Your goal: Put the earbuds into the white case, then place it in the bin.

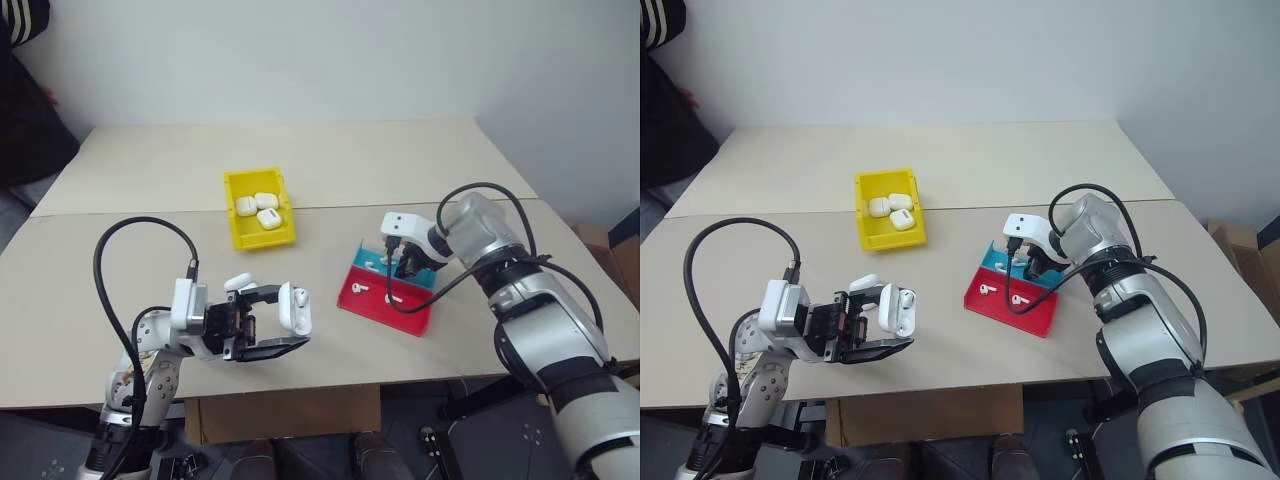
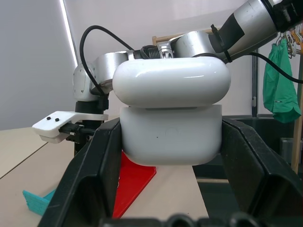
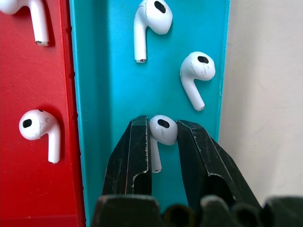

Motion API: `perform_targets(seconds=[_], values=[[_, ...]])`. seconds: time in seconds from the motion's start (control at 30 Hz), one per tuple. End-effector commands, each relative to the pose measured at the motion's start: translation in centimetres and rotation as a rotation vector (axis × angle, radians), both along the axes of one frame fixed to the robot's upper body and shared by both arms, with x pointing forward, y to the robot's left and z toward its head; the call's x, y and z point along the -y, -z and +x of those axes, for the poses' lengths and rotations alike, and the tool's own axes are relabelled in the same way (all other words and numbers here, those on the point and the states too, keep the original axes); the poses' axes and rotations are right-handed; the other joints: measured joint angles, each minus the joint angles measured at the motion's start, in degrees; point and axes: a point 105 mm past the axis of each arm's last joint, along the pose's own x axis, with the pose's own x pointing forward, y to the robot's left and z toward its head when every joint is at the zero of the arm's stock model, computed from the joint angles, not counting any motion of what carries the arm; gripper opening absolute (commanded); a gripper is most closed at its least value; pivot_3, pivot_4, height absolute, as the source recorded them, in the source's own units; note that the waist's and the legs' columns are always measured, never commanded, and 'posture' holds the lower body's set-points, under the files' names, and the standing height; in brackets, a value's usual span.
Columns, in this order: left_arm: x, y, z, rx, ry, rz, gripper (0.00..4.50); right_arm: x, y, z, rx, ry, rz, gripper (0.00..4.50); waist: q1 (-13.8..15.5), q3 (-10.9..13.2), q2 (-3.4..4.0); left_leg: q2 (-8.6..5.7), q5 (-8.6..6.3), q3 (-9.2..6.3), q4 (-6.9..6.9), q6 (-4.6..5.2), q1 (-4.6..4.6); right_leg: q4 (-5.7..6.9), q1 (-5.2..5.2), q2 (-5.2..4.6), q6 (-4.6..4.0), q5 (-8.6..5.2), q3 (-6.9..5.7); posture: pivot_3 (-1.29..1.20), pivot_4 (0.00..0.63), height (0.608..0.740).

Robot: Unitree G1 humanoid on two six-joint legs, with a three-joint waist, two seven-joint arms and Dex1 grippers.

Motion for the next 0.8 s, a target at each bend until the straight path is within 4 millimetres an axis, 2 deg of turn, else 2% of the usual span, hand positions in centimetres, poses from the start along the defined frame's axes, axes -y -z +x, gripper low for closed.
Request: perform_targets(seconds=[0.03, 0.1, 0.2, 0.23, 0.37, 0.43, 0.53, 0.6, 0.8], values=[[0.1, -1.6, -0.2, 0.044, 0.0, -0.056, 2.78, -0.2, -6.5, 0.5, 0.183, 0.023, 0.149, 0.62, 0.06, 0.03, 0.05, 0.0, 0.0, 0.0, 0.0, 0.0, -0.04, -0.01, -0.03, 0.0, 0.0, 0.0, 0.0, 0.0, 0.15, 0.74], [0.1, -2.1, -0.2, 0.04, -0.001, -0.076, 2.78, -0.2, -8.8, 0.4, 0.239, 0.049, 0.235, 0.62, 0.11, 0.04, 0.06, 0.0, 0.0, -0.01, 0.0, 0.0, -0.06, -0.01, -0.04, 0.0, 0.01, 0.0, 0.0, 0.0, 0.15, 0.74], [0.5, -3.3, 0.0, 0.053, 0.008, -0.113, 2.78, -0.4, -15.2, -1.3, 0.347, 0.086, 0.573, 0.62, 0.13, 0.04, 0.06, 0.0, 0.0, -0.03, 0.0, 0.01, -0.08, -0.03, -0.05, 0.0, 0.02, 0.0, -0.01, 0.0, 0.15, 0.74], [0.6, -3.5, 0.0, 0.055, 0.01, -0.119, 2.78, -0.3, -16.2, -1.9, 0.356, 0.102, 0.645, 0.62, 0.15, 0.04, 0.06, 0.0, -0.01, -0.05, 0.0, 0.01, -0.1, -0.03, -0.05, 0.0, 0.02, -0.01, -0.01, 0.0, 0.15, 0.74], [0.9, -4.3, 0.2, 0.056, 0.024, -0.144, 2.78, -0.8, -20.2, -6.6, 0.436, -0.031, 0.968, 0.62, 0.24, 0.03, 0.05, 0.0, -0.02, -0.11, -0.01, 0.02, -0.05, -0.07, 0.04, 0.0, 0.05, -0.03, -0.07, 0.0, 0.15, 0.74], [1.2, -4.7, 0.2, 0.056, 0.04, -0.157, 2.78, -0.8, -21.3, -8.8, 0.487, -0.08, 1.142, 0.62, 0.35, 0.03, 0.05, 0.0, -0.02, -0.17, -0.01, 0.02, -0.07, -0.09, 0.07, 0.0, 0.07, -0.04, -0.13, 0.0, 0.15, 0.74], [1.5, -5.2, 0.2, 0.051, 0.066, -0.173, 2.78, -0.7, -21.9, -11.5, 0.467, -0.144, 1.38, 0.62, 0.22, 0.03, 0.05, -0.03, -0.01, -0.16, 0.05, 0.02, -0.07, -0.02, 0.07, -0.01, 0.18, -0.07, -0.1, 0.0, 0.15, 0.74], [1.6, -5.5, 0.2, 0.049, 0.079, -0.178, 2.78, -0.9, -21.9, -12.6, 0.433, -0.172, 1.483, 0.62, 0.17, 0.02, 0.07, -0.02, 0.0, -0.17, 0.05, 0.03, -0.05, 0.03, 0.07, 0.01, 0.18, -0.06, -0.1, 0.0, 0.15, 0.74], [1.9, -6.0, 0.0, 0.051, 0.104, -0.192, 2.78, -3.4, -21.1, -16.7, 0.588, -0.337, 1.709, 0.62, -0.12, -0.02, 0.12, 0.03, 0.0, -0.22, 0.01, 0.04, 0.02, 0.05, 0.09, 0.08, 0.33, -0.16, -0.09, 0.0, 0.15, 0.74]])
